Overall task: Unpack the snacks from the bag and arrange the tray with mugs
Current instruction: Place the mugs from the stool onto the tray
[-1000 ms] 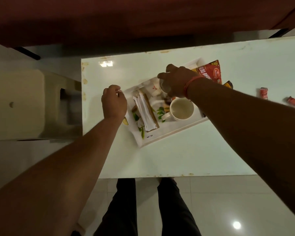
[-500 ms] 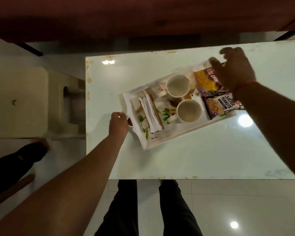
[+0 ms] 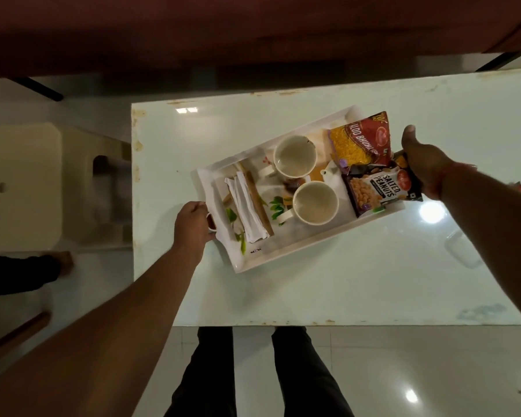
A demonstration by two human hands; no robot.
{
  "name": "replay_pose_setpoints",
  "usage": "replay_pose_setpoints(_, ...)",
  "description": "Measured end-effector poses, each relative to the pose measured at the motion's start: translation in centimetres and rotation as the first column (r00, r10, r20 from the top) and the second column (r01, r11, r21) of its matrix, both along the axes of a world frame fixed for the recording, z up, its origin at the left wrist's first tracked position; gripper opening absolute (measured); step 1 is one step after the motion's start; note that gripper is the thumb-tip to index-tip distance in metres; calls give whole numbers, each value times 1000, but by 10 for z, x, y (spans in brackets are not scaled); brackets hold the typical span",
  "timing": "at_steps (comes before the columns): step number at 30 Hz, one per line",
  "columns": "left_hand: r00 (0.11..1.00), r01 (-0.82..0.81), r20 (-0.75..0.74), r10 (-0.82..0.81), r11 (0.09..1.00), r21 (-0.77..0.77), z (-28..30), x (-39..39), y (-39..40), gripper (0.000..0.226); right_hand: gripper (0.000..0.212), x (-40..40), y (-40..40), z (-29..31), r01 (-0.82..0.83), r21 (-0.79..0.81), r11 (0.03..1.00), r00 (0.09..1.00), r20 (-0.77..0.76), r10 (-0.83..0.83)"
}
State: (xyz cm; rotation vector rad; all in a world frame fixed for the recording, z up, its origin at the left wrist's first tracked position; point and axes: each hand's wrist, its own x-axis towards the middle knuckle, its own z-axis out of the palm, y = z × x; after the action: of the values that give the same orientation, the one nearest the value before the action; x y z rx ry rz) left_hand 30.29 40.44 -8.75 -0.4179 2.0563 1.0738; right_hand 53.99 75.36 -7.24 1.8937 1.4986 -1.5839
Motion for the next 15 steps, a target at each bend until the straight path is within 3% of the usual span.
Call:
replay_pose_setpoints(10, 990, 70, -122, -75, 997, -37, -1, -8, 42, 23, 97, 27, -2, 1, 172, -103, 980, 982, -64, -179)
replay_pose_setpoints(15, 972, 184, -132, -193, 980, -73, -1, -17, 68, 37, 80, 48, -9, 3, 229, -96, 969, 968, -83, -237)
